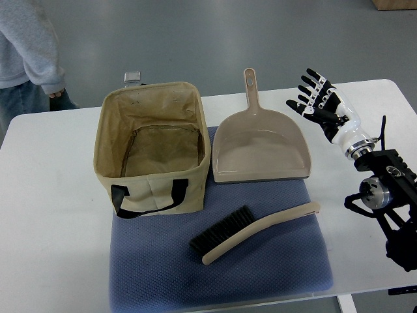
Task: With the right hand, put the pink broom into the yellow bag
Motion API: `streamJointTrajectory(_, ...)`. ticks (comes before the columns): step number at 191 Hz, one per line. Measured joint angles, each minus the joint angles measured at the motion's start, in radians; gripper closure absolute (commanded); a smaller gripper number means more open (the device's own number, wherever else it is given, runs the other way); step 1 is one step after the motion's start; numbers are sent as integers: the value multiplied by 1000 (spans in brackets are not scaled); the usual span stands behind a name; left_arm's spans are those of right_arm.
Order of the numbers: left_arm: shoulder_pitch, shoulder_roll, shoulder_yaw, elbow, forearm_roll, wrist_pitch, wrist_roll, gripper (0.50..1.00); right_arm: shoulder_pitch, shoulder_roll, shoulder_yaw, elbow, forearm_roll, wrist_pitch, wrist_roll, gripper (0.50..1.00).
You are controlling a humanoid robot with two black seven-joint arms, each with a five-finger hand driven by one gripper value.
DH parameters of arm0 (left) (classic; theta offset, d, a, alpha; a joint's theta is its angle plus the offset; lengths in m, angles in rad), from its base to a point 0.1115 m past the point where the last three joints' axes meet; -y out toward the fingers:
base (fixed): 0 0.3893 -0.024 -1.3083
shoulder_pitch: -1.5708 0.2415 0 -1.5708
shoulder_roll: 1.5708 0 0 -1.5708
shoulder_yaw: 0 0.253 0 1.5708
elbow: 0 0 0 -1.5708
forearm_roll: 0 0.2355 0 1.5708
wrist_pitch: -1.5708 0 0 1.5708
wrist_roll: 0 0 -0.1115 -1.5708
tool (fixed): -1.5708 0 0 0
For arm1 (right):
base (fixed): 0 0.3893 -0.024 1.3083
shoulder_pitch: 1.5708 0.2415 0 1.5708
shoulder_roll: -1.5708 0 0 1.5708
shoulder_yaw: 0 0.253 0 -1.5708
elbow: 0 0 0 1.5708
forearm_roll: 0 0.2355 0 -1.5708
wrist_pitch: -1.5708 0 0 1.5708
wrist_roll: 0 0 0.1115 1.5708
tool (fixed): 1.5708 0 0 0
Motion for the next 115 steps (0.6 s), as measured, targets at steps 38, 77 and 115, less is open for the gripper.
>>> streamJointTrajectory(38, 0, 0, -2, 0, 0, 0, -1, 500, 0, 0, 0, 2, 0, -1, 0, 570)
streamJointTrajectory(77, 0, 0, -1, 3, 0, 0, 0, 500, 0, 0, 0, 2, 0, 0, 0, 570)
streamJointTrajectory(115, -1, 0, -1, 2, 0, 0, 0, 500, 8, 0, 1, 2, 0, 1, 0, 570)
